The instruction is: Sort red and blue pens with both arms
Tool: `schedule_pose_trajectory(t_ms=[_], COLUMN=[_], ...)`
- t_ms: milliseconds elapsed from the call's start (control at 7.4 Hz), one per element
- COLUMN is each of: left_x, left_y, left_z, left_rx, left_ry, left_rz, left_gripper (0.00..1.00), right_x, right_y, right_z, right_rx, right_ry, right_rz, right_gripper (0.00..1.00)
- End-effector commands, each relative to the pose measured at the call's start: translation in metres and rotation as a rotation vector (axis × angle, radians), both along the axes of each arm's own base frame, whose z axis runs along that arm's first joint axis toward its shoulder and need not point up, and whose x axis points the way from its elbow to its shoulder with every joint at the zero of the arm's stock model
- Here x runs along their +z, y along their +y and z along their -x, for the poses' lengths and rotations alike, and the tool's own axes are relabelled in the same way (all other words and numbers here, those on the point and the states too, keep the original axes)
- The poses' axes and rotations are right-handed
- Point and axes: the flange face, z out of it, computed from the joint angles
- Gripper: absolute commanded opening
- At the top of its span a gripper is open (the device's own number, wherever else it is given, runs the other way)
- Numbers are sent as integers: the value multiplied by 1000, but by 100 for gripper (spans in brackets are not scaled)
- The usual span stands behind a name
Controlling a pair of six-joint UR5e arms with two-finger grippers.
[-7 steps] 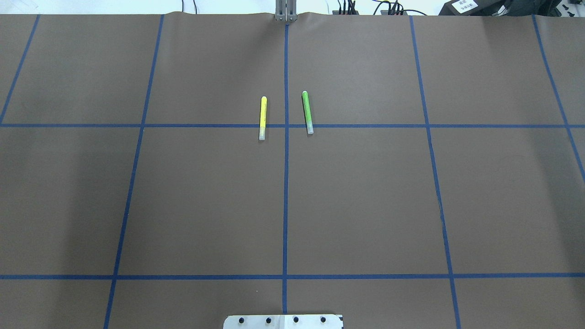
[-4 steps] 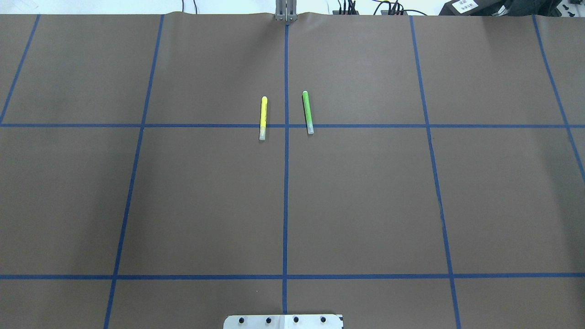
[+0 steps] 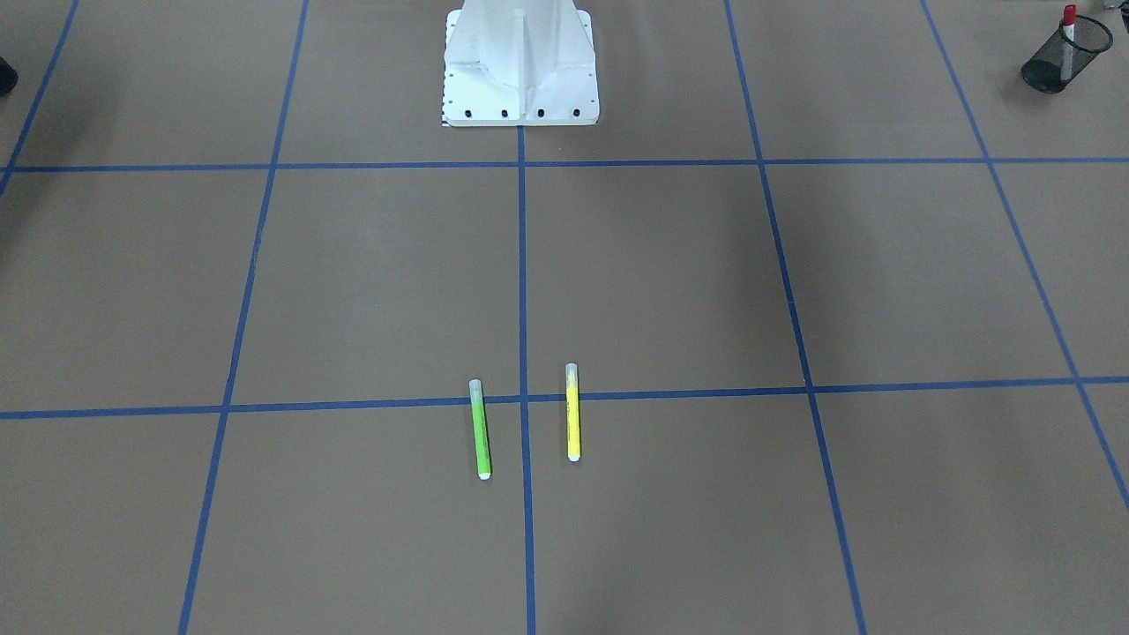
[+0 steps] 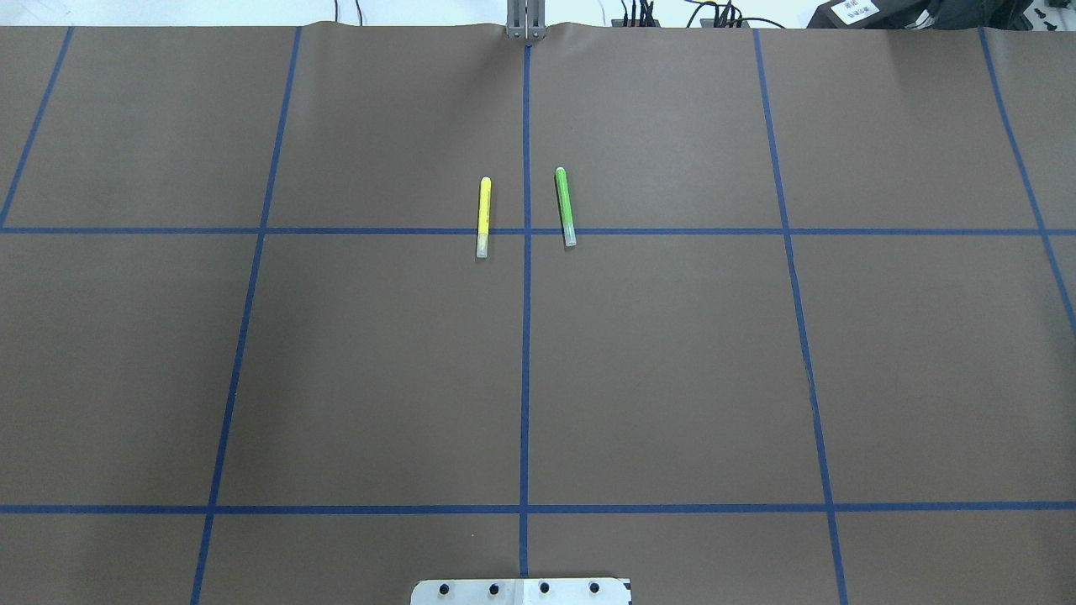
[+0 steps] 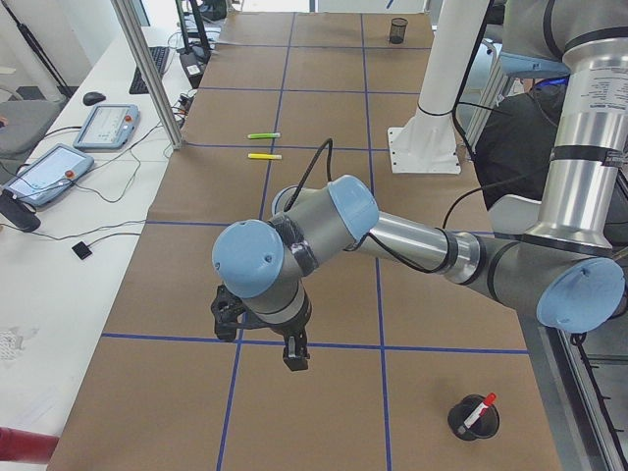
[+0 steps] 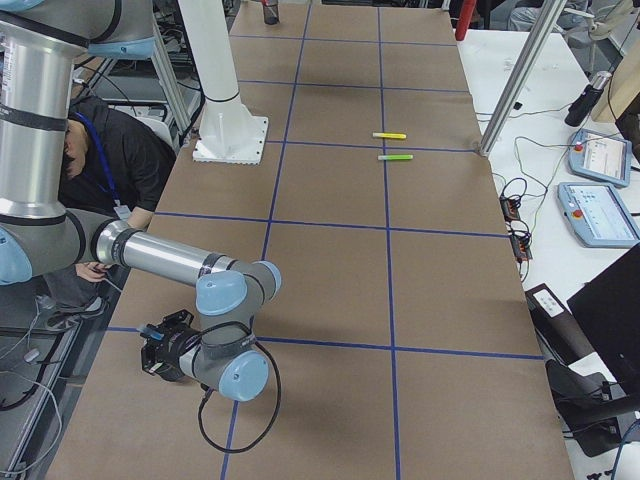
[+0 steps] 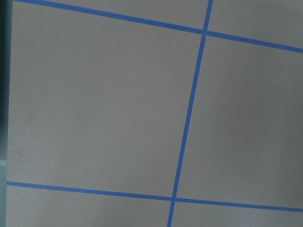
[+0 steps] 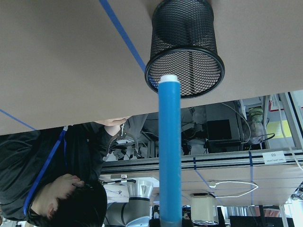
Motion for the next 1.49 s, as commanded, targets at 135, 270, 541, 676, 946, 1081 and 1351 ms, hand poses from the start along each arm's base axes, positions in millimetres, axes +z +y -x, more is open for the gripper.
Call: schedule_pose_trajectory(t_ms=[135, 270, 541, 676, 946, 1081, 1351], left_x=[-16, -16, -20, -21, -23, -23, -23], left_y=[-2, -2, -1, -1, 1, 1, 1], left_z=[-3, -3, -3, -3, -4, -4, -4], left_rx=[6, 6, 6, 7, 8, 8, 8], left_ry=[-15, -15, -18, -19, -22, -22, -21], left_rz=[-43, -45, -52, -52, -55, -55, -54], left_gripper=[100, 100, 100, 100, 100, 100, 100], right_x=[36, 43, 57, 58, 62, 67, 74], right_y=[20, 24, 33, 36, 40, 42, 49], right_z=[7, 10, 14, 15, 17, 20, 21], right_rx=[28, 48, 76, 78, 95, 124, 127], right_ry=[-22, -26, -35, -35, -41, -43, -47], right_rz=[113, 140, 184, 193, 206, 224, 252], right_gripper=[0, 0, 0, 0, 0, 0, 0])
